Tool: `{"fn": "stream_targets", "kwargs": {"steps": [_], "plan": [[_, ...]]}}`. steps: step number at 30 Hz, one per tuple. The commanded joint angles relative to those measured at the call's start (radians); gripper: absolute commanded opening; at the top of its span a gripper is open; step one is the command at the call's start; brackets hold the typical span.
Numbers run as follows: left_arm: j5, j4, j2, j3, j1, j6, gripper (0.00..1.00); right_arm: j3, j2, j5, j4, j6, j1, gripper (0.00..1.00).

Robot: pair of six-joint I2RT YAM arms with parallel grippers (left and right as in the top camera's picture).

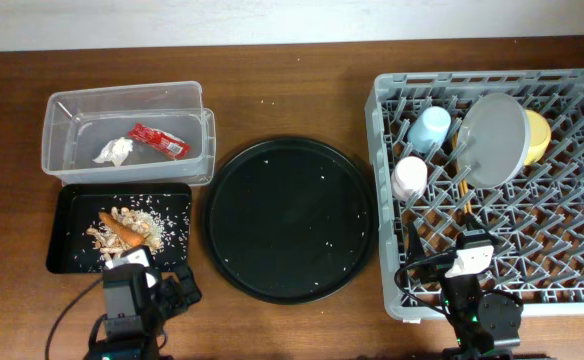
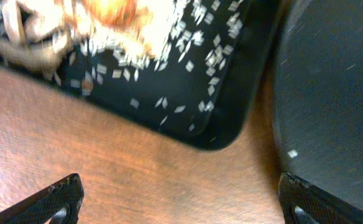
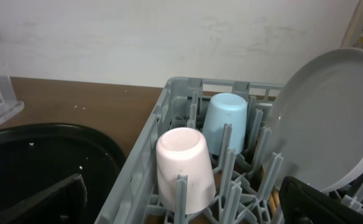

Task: Sort waste into correct bins and load items into the dishwasher rack

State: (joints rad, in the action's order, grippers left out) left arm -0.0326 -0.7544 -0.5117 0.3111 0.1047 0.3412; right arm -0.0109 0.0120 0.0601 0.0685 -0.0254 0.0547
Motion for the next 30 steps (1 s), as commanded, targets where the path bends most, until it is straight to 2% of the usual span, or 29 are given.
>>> {"fn": "stream_targets", "kwargs": {"steps": [1, 4, 6, 9, 12, 14, 16, 30], "plan": [[0.022, 0.106, 0.074, -0.070, -0.004, 0.006, 0.99, 0.005, -0.006, -0.009, 0.006, 0.008, -0.004, 0.98], [-0.005, 0.386, 0.132, -0.129, -0.018, 0.006, 0.99, 0.005, -0.006, -0.009, 0.006, 0.008, -0.004, 0.98], [0.000, 0.591, 0.193, -0.219, -0.087, 0.002, 0.99, 0.005, -0.006, -0.009, 0.006, 0.008, -0.004, 0.98], [-0.001, 0.676, 0.276, -0.302, -0.114, -0.031, 0.99, 0.005, -0.006, -0.009, 0.006, 0.008, -0.004, 0.98], [-0.001, 0.675, 0.359, -0.302, -0.118, -0.331, 0.99, 0.005, -0.006, -0.009, 0.006, 0.008, -0.004, 0.98], [0.004, 0.674, 0.435, -0.302, -0.153, -0.478, 0.99, 0.005, -0.006, -0.009, 0.006, 0.008, -0.004, 0.98], [0.024, 0.672, 0.507, -0.302, -0.195, -0.565, 0.99, 0.005, -0.006, -0.009, 0.006, 0.008, -0.004, 0.98], [0.026, 0.672, 0.507, -0.302, -0.196, -0.567, 0.99, 0.005, -0.006, -0.009, 0.006, 0.008, -0.004, 0.98]]}}
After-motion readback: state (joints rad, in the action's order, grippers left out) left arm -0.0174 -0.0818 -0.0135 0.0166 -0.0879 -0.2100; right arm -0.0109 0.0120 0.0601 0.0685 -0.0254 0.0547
